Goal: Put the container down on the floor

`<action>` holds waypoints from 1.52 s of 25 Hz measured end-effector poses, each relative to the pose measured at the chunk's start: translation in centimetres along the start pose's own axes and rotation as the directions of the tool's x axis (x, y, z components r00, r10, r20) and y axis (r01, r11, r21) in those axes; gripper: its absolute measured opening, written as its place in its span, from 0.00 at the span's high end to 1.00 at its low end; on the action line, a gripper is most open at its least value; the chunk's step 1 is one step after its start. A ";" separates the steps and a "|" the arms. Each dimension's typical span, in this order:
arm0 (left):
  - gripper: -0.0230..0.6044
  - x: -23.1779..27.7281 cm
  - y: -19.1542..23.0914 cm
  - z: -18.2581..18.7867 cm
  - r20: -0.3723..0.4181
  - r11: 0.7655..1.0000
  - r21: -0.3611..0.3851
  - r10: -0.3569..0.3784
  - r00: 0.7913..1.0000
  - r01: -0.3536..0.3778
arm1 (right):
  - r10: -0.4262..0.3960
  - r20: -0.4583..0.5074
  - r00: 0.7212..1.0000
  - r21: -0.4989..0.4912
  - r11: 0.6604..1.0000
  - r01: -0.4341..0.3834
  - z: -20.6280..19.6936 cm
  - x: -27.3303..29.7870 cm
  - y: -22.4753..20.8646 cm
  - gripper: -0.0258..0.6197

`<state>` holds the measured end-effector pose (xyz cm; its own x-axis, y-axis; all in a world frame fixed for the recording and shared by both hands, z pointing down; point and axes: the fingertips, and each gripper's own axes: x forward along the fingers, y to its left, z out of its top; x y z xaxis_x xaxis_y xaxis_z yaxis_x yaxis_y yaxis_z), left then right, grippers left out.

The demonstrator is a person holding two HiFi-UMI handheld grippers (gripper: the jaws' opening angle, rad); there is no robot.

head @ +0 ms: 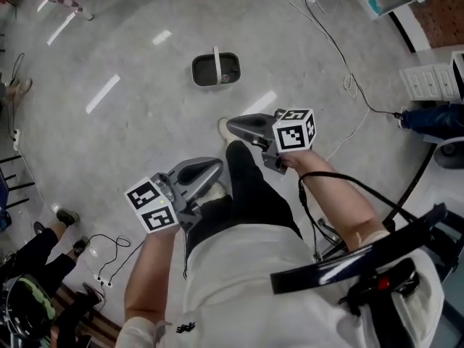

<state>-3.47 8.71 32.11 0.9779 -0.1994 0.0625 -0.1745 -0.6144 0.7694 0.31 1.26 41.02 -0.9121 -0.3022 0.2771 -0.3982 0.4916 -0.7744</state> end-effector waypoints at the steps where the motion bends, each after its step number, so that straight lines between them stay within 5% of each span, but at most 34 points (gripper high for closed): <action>1: 0.95 -0.5 -0.7 0.3 0.005 1.000 0.011 -0.001 1.000 0.001 | 0.002 0.011 1.000 -0.010 1.000 -0.002 0.3 -0.1 1.3 0.94; 6: 0.95 -2.5 -4.6 0.6 0.043 1.000 0.011 0.014 0.999 -0.015 | 0.035 0.032 0.999 -0.038 0.999 -0.034 -0.4 -1.3 7.5 0.94; 11: 0.95 -3.5 -7.8 2.1 0.105 0.999 0.023 -0.044 0.994 0.042 | 0.067 0.059 0.996 -0.092 0.994 -0.062 0.4 -1.8 11.7 0.94; 18: 0.95 -3.1 -10.8 2.5 0.091 0.996 0.084 -0.007 0.996 -0.001 | 0.078 0.030 0.997 -0.159 0.985 -0.072 0.4 -4.0 16.6 0.94; 38: 0.95 -7.7 -12.5 1.4 0.126 0.989 0.128 0.051 0.991 -0.067 | 0.101 0.037 0.994 -0.244 0.966 -0.089 -1.5 -4.2 21.8 0.94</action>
<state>-9.02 16.89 21.16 0.9454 -0.3253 0.0212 -0.2534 -0.6923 0.6757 -4.72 14.44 23.84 -0.9433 -0.2814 0.1763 -0.3275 0.7008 -0.6337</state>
